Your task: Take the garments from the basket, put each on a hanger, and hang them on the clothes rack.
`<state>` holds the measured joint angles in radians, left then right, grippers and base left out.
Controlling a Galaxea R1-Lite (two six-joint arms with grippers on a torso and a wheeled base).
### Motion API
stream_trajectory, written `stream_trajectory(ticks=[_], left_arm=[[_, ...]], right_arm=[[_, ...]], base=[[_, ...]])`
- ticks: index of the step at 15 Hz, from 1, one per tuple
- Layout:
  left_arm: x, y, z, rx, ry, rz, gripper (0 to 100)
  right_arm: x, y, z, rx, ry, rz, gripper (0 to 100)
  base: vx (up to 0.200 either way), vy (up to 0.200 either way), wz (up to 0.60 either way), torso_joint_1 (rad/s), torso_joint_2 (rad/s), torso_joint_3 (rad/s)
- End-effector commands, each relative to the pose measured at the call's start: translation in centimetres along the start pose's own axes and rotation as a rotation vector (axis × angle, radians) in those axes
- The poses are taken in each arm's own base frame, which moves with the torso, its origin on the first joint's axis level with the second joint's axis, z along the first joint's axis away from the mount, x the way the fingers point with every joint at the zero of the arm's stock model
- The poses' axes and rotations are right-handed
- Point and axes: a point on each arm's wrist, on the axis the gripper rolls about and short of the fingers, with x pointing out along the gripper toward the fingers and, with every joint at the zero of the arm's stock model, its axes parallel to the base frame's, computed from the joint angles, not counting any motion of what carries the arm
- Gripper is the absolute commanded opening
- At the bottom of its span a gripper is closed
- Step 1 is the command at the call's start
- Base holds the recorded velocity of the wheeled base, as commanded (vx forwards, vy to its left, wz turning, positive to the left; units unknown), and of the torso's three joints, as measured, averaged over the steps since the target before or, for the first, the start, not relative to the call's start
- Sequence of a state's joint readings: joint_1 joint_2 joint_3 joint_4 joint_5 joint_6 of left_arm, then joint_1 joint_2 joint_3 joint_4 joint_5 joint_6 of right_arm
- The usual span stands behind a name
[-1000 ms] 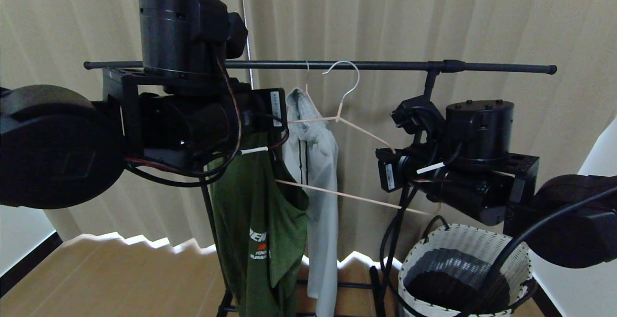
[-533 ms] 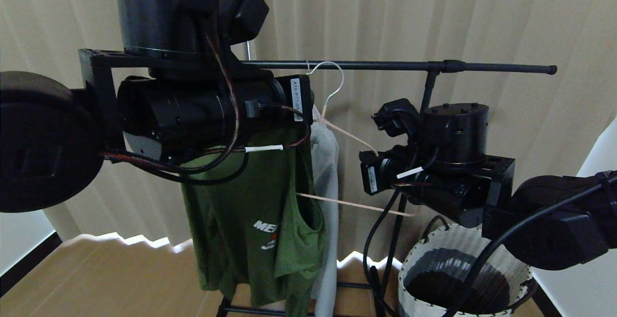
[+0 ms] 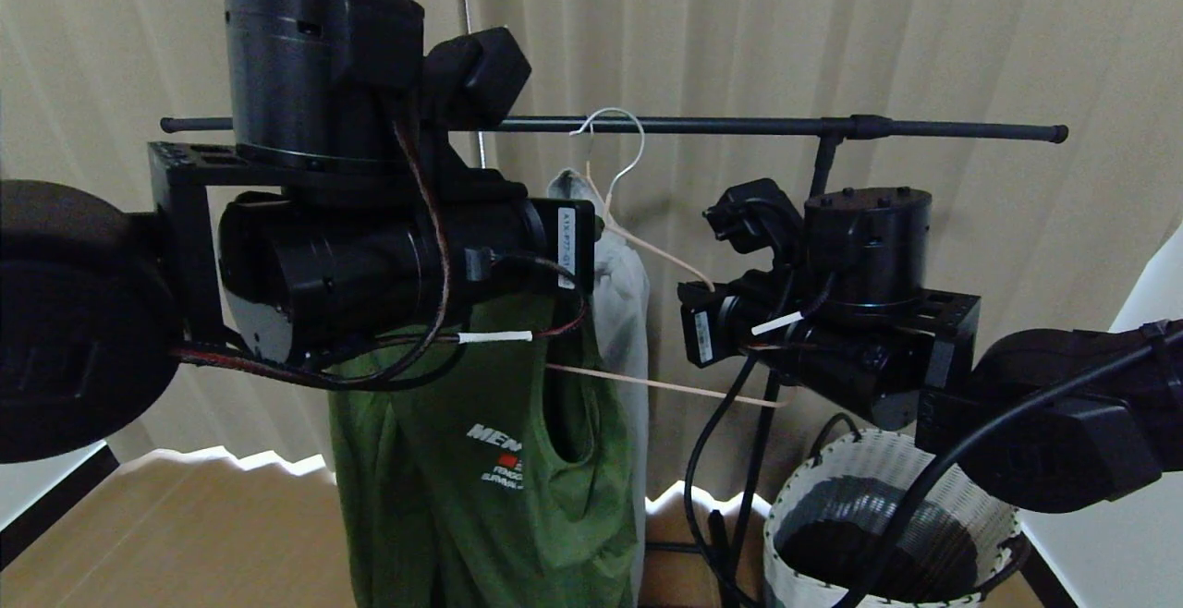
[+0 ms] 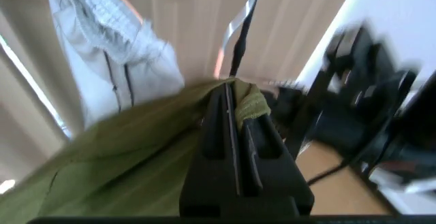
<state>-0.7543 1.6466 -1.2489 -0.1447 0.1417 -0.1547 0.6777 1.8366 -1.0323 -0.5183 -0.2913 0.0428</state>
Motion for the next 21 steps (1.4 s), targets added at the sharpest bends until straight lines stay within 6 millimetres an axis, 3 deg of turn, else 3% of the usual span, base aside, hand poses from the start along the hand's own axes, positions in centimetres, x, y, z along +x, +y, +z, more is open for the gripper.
stream_trajectory(ticks=[1,5,6,10,14,17,21], left_arm=[[-0.6,0.3,-0.9,0.049,0.027,0.006,0],[-1.2,0.4,-0.7,0.057,0.016,0.006,0],[-1.3,0.4,-0.7,0.058,0.016,0.006,100],[-1.7,0.7,-0.7,0.085,0.013,0.015,100],[-3.8,2.4,-0.6,0.116,-0.005,0.061,100],[-4.9,2.5,-0.3,0.132,-0.026,0.064,100],[-6.0,4.0,-1.5,0.188,-0.003,0.115,100]], right_arm=[[0.0,0.0,0.6,0.006,-0.021,0.001,0],[-0.2,0.0,1.2,0.011,-0.037,0.002,0],[-0.2,-0.1,1.2,0.013,-0.040,0.000,0],[-0.3,-0.3,1.4,0.014,-0.046,-0.004,0],[-0.5,-1.6,1.8,0.026,-0.055,-0.039,0],[-0.6,-1.9,1.8,0.028,-0.056,-0.050,0],[-1.0,-2.2,2.1,0.032,-0.065,-0.057,0]], base=[[0.000,0.000,0.00,0.000,0.00,0.000],[0.000,0.000,0.00,0.000,0.00,0.000],[0.000,0.000,0.00,0.000,0.00,0.000],[0.000,0.000,0.00,0.000,0.00,0.000],[0.000,0.000,0.00,0.000,0.00,0.000],[0.000,0.000,0.00,0.000,0.00,0.000],[0.000,0.000,0.00,0.000,0.00,0.000]])
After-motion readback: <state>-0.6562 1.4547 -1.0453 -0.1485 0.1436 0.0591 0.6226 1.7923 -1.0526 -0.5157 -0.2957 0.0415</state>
